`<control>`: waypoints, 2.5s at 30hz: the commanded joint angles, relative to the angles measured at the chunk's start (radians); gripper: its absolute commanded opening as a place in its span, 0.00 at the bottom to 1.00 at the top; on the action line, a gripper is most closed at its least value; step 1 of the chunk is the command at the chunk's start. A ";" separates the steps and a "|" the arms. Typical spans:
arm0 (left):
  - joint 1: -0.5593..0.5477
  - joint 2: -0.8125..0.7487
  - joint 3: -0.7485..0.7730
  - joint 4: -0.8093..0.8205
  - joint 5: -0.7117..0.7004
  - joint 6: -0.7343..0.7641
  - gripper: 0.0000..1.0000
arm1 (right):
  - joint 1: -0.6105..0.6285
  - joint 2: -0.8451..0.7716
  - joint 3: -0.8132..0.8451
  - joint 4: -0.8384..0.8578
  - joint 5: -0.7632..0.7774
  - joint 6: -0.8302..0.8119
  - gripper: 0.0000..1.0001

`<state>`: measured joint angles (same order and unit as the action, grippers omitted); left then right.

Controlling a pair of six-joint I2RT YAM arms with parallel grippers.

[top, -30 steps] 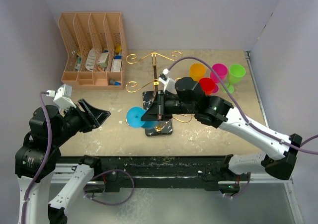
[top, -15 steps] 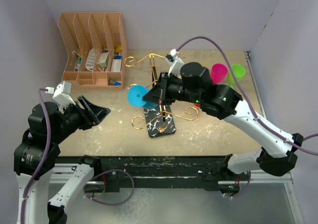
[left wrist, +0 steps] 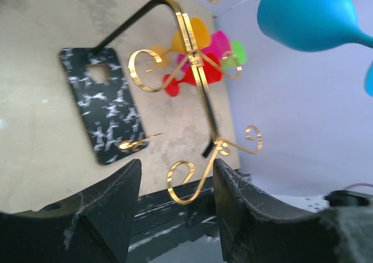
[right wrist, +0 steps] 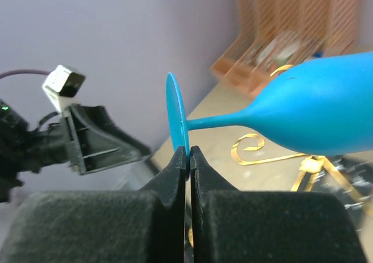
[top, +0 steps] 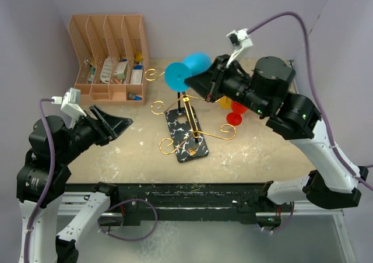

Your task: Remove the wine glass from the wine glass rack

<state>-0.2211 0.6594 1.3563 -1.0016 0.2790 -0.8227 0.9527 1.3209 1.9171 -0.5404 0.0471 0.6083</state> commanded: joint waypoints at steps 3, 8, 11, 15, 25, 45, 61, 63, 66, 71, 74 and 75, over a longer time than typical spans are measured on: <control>0.002 0.085 -0.086 0.464 0.251 -0.287 0.56 | 0.003 -0.025 0.046 -0.088 0.357 -0.508 0.00; 0.002 0.212 -0.081 0.743 0.361 -0.484 0.57 | 0.133 -0.095 -0.185 0.076 0.698 -0.844 0.00; 0.002 0.284 -0.065 0.872 0.415 -0.582 0.57 | 0.170 -0.153 -0.288 0.205 0.729 -0.953 0.00; 0.002 0.345 -0.042 0.955 0.456 -0.666 0.57 | 0.212 -0.214 -0.355 0.330 0.704 -1.058 0.00; 0.001 0.372 -0.054 1.034 0.514 -0.859 0.57 | 0.267 -0.200 -0.391 0.421 0.591 -1.239 0.00; 0.000 0.281 -0.132 0.974 0.548 -0.991 0.61 | 0.478 -0.092 -0.580 0.966 0.680 -1.763 0.00; -0.001 0.242 -0.217 1.130 0.554 -1.015 0.00 | 0.532 -0.046 -0.667 1.154 0.702 -1.952 0.00; -0.003 0.243 -0.230 1.169 0.555 -1.022 0.00 | 0.534 -0.058 -0.674 1.148 0.711 -1.940 0.00; -0.003 0.239 -0.253 1.219 0.545 -1.025 0.00 | 0.535 -0.081 -0.678 1.146 0.752 -1.891 0.14; -0.003 0.215 -0.315 1.309 0.485 -1.013 0.00 | 0.535 -0.152 -0.677 0.995 0.928 -1.706 0.66; -0.002 0.218 -0.341 1.377 0.453 -0.997 0.00 | 0.532 -0.248 -0.646 0.735 0.979 -1.465 0.65; -0.003 0.221 -0.346 1.404 0.447 -0.979 0.00 | 0.531 -0.278 -0.643 0.693 0.999 -1.402 0.63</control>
<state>-0.2230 0.8909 1.0279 0.2214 0.7879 -1.8179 1.4853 1.1805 1.2278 0.3672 0.9062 -1.1095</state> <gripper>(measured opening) 0.012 0.652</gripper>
